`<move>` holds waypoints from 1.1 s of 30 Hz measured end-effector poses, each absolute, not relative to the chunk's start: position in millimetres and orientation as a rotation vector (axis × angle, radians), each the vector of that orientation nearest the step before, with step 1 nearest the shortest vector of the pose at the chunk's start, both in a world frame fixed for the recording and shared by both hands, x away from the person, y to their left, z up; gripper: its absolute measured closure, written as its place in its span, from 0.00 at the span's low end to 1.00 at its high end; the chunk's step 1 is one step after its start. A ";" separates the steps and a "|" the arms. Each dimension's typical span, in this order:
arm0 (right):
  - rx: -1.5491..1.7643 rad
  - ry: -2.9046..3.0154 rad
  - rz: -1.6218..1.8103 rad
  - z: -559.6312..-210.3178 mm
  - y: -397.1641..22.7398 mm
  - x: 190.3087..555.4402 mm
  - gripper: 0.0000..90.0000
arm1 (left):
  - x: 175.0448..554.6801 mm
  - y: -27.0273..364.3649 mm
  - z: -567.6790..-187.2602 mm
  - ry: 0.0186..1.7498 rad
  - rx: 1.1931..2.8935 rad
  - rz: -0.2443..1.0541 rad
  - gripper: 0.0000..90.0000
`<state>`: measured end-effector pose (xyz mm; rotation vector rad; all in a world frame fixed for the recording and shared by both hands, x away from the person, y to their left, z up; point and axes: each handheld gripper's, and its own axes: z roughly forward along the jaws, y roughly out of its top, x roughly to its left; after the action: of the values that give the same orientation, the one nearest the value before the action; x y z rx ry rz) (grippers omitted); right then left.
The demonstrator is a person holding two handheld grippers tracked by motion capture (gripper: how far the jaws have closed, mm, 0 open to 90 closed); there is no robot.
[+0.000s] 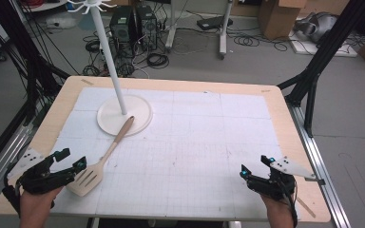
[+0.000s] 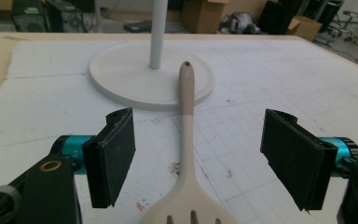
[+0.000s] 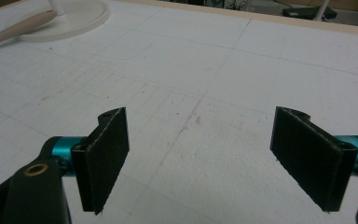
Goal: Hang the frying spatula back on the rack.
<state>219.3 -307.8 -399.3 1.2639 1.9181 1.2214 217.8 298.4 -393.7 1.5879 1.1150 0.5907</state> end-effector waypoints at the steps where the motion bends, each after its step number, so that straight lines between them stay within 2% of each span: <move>1: 1.264 1.918 1.221 -399.3 -307.8 219.3 0.20 | 221.1 297.7 -392.9 1.112 1.603 0.570 0.29; 11: 1.248 1.927 1.229 -398.2 -305.2 217.7 0.20 | 267.1 269.8 -362.9 1.034 1.783 0.449 0.28; 17: 1.250 1.928 1.232 -398.1 -306.4 217.5 0.20 | 302.4 254.4 -369.7 1.066 1.902 0.390 0.31; 24: 1.257 1.929 1.231 -398.6 -307.2 217.4 0.20 | 333.5 246.1 -395.3 1.154 2.036 0.329 0.41; 28: 1.256 1.929 1.229 -399.1 -307.9 217.0 0.20 | 342.0 242.6 -405.2 1.191 2.069 0.332 0.49; 33: 1.260 1.928 1.225 -399.1 -309.2 216.0 0.20 | 348.3 237.3 -415.0 1.195 2.102 0.331 0.54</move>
<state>216.0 -309.2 -399.1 1.2604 1.9277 1.2253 348.3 237.3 -415.0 2.1018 1.1954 0.3315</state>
